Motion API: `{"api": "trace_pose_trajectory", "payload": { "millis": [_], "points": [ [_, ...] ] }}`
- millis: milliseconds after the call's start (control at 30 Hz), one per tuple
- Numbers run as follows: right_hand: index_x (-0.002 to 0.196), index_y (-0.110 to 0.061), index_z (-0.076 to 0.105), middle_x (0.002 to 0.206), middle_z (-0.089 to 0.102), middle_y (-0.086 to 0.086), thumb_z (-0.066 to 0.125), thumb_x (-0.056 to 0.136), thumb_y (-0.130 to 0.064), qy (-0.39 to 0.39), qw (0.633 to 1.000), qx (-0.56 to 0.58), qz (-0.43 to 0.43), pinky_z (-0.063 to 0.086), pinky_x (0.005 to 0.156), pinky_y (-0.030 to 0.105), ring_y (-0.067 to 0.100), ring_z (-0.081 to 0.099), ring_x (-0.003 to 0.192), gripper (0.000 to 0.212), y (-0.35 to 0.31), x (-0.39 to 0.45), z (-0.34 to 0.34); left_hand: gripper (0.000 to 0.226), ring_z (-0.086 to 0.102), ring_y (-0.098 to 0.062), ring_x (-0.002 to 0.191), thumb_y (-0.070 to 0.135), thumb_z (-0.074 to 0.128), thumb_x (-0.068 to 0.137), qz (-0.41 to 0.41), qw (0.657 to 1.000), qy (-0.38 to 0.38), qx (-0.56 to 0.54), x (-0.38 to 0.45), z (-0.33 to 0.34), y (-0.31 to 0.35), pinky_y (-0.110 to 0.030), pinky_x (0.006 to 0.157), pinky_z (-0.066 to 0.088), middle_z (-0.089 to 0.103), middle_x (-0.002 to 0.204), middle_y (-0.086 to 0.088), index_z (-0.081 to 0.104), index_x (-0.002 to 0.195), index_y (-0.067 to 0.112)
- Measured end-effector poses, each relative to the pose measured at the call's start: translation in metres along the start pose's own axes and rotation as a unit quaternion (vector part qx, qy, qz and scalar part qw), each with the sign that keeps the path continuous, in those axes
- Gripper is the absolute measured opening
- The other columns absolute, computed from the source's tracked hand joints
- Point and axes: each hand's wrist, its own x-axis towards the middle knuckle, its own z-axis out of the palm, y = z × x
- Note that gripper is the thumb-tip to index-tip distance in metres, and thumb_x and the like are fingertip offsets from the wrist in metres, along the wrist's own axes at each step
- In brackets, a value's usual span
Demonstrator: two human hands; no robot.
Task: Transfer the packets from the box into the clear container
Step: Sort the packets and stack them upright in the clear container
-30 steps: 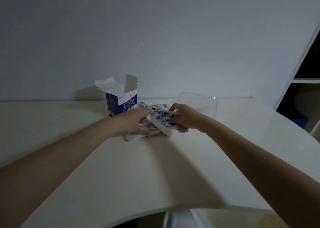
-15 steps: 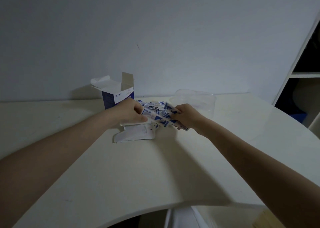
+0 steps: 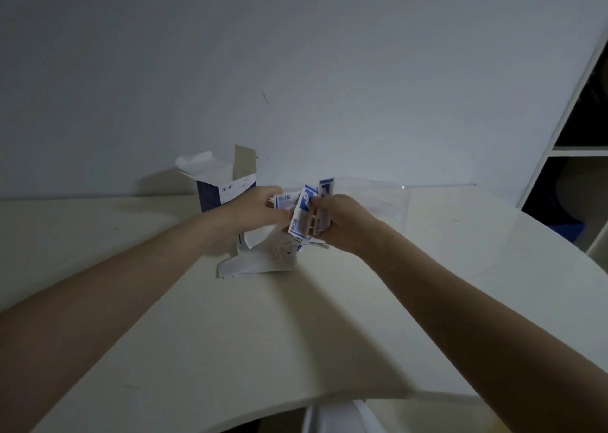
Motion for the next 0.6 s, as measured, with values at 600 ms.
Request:
{"api": "trace_pose_trajectory", "payload": {
  "millis": [600],
  "points": [
    [0.113,-0.005,0.052,0.076,0.059,0.005,0.065,0.083,-0.004,0.087,0.965,-0.205,-0.141,0.034,0.032,0.011,0.001,0.050,0.038,0.032,-0.026,-0.007,-0.019,0.026,0.062,-0.023,0.080,-0.008,0.050,0.088,-0.086,0.984,0.076,-0.139,0.004,0.000,0.004,-0.036,0.084,0.052,0.066,0.085,-0.011,0.065,0.109,-0.003]
  ]
}}
